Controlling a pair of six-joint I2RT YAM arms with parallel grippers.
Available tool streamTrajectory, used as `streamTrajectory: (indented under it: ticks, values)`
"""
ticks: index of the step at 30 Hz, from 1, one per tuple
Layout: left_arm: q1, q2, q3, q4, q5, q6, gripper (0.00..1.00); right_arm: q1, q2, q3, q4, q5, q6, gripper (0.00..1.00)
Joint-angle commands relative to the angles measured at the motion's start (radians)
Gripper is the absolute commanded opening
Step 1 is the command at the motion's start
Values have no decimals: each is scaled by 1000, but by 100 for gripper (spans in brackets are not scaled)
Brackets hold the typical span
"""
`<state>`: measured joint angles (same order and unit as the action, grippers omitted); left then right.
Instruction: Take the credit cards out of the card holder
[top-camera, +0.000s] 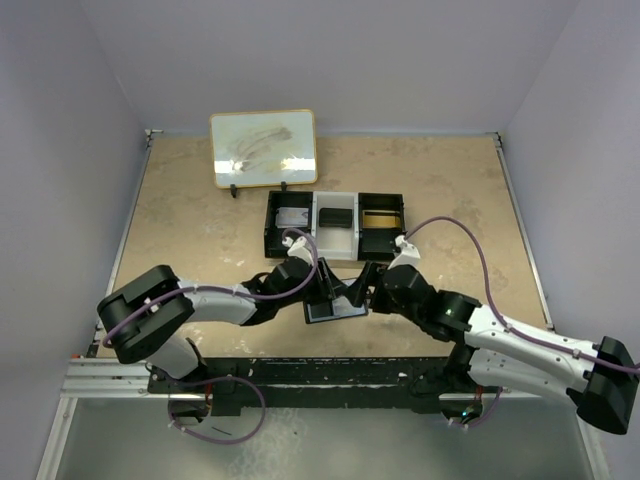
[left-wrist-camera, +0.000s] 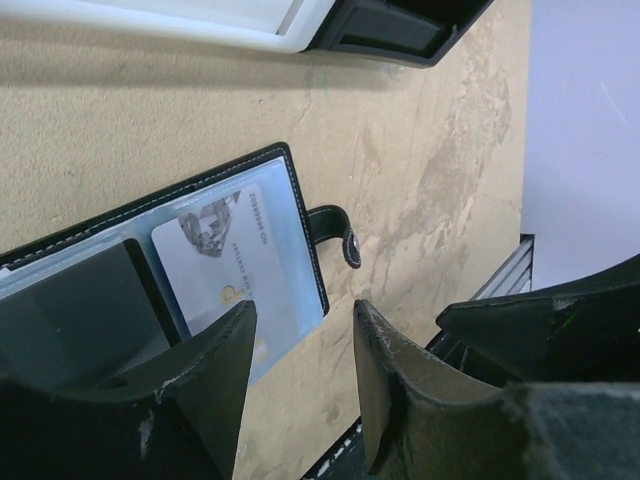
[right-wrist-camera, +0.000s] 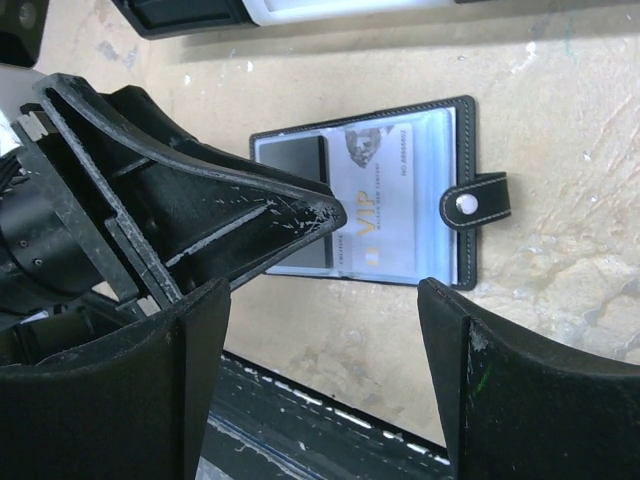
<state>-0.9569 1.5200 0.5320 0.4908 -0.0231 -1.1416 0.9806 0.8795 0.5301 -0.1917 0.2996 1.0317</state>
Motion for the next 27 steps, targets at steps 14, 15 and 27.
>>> streamTrajectory:
  ticks: [14, 15, 27]
  values:
    - [-29, -135, 15, -207, -197, 25, 43, -2, 22, -109, 173, -37, 36, 61]
    - [-28, -125, 20, -215, -187, 27, 43, -3, 29, -113, 180, -35, 35, 60]
    - [-37, -63, -29, -91, -137, -27, 43, -155, 138, -167, 410, -252, -80, 25]
